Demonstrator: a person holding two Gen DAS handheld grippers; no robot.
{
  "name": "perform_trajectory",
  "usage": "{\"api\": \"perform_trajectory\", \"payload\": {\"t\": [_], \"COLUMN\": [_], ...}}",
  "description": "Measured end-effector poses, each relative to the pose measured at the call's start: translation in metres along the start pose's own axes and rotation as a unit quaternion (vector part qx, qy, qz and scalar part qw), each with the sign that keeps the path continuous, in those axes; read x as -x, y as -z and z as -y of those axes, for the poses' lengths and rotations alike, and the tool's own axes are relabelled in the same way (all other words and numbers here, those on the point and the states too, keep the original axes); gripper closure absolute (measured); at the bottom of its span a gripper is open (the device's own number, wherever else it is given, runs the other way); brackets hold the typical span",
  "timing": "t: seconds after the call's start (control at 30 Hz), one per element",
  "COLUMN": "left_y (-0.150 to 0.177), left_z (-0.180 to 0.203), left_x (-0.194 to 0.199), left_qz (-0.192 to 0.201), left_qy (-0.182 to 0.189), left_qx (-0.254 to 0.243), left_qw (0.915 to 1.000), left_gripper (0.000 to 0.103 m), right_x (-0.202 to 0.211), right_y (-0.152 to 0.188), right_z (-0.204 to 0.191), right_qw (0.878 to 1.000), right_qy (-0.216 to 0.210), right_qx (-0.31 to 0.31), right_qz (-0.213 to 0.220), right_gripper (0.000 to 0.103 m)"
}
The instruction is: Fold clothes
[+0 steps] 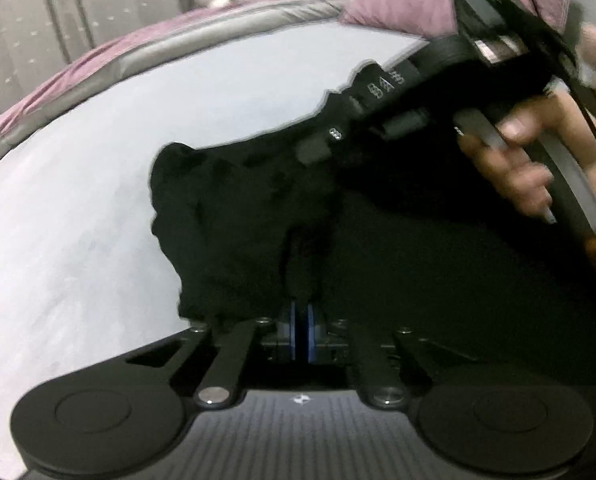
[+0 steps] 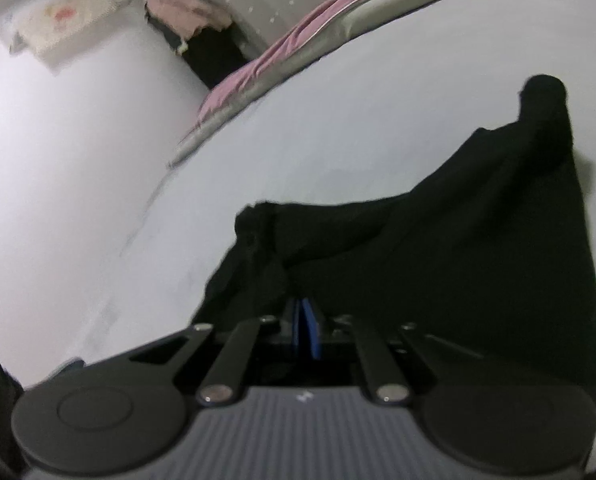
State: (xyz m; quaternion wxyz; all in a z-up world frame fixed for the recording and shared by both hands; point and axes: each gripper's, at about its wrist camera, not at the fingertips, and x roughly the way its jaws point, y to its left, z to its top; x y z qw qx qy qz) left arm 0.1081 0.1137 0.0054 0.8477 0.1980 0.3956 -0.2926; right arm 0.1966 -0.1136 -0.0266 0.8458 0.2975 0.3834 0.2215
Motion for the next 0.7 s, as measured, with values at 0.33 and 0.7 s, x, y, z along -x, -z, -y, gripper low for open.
{"api": "perform_trajectory", "payload": {"t": [0.33,0.7], "left_y": [-0.017,-0.049], "left_z": [0.011,0.031], "left_x": [0.015,-0.027], "left_qz": [0.028,0.076], "left_qy": [-0.011,-0.059], "left_qx": [0.003,0.065], "left_qw": [0.9995,0.9933], "left_gripper": [0.064,0.061], "right_x": [-0.004,0.003], "right_y": [-0.007,-0.010], "right_z": [0.002,-0.004], "right_qw": [1.000,0.998], "right_qy": [-0.023,-0.052], "right_qx": [-0.015,-0.020], "right_qz": [0.001,0.010], "right_gripper": [0.097,0.097]}}
